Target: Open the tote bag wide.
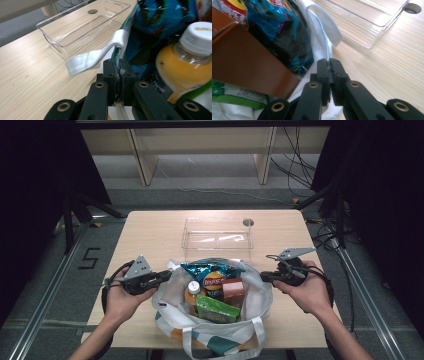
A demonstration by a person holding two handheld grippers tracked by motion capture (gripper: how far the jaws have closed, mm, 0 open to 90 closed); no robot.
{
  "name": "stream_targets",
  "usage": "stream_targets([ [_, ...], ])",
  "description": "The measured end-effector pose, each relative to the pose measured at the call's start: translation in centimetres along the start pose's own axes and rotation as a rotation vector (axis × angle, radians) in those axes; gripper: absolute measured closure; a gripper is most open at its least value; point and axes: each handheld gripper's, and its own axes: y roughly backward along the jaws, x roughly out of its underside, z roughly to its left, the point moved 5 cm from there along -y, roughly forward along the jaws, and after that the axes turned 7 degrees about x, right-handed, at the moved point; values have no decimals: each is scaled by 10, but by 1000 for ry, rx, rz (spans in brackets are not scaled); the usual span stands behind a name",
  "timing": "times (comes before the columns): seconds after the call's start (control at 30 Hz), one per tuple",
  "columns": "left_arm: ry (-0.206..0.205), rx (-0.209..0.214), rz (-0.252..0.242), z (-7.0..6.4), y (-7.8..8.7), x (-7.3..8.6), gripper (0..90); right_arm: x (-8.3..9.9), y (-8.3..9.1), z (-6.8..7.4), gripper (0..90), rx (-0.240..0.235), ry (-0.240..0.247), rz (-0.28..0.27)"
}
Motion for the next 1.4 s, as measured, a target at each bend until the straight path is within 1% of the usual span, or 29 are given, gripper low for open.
stream_targets([
  [0.03,-23,-7,27,2,-3,3,863,1,-3,2,877,9,-27,-9],
  [0.07,-12,-16,19,1,-6,4,867,1,-3,-1,877,12,0,5],
  [0.1,-15,-20,26,1,-8,6,869,1,-7,-1,877,19,3,-30],
  [0.13,-21,-24,30,0,-11,8,872,2,-8,-3,878,27,33,-16],
  [0.2,-34,-29,54,0,-13,12,876,4,-11,-4,877,37,30,-12],
  [0.27,-26,-29,43,0,-16,13,877,6,-14,-4,878,46,33,-5],
  [0.3,-6,-38,42,-1,-17,15,877,6,-14,-4,878,46,33,-5],
  [0.33,-24,-48,51,1,-18,17,878,6,-17,-3,878,42,4,-29],
  [0.37,-22,-48,62,1,-18,19,878,8,-17,-5,878,50,36,8],
  [0.47,-25,-53,75,2,-21,24,878,10,-23,-4,878,58,17,0],
  [0.5,-2,-44,79,0,-25,27,879,12,-25,-5,878,63,28,18],
  [0.53,9,-45,79,-1,-26,28,879,12,-30,-6,878,80,39,-11],
  [0.57,-14,-45,88,1,-27,29,879,14,-30,-6,878,75,39,6],
  [0.6,-1,-44,91,0,-28,31,879,14,-34,-6,878,88,32,-18],
  [0.63,-1,-48,90,0,-29,32,879,16,-33,-6,878,77,32,25],
  [0.67,-1,-48,90,0,-29,32,879,16,-37,-5,878,78,16,-11],
  [0.73,-2,-51,97,0,-30,33,879,18,-38,-7,878,86,34,12],
  [0.77,-8,-47,108,0,-31,35,879,19,-40,-6,878,78,16,17],
  [0.83,-1,-53,106,-1,-33,36,879,20,-42,-8,878,82,29,19],
  [0.87,-3,-50,106,-1,-34,36,878,21,-45,-7,878,93,6,-1],
  [0.97,7,-49,115,0,-36,37,879,22,-48,-8,878,86,8,-9],
  [1.0,8,-51,114,0,-36,37,879,23,-48,-11,878,97,29,0],
  [1.03,7,-56,112,-1,-37,38,879,24,-48,-11,878,88,20,18],
  [1.1,-7,-56,121,-1,-37,39,880,25,-51,-12,878,98,32,-6],
  [1.2,9,-56,121,-1,-38,40,880,26,-52,-11,879,96,17,20],
  [1.23,3,-53,123,0,-38,40,880,27,-53,-12,879,99,36,15],
  [1.33,16,-45,123,0,-40,41,880,28,-55,-9,879,96,12,19],
  [1.37,16,-45,123,0,-40,41,880,28,-60,-11,879,113,27,-18],
  [1.4,15,-46,115,1,-41,41,879,28,-60,-11,879,117,27,-13],
])
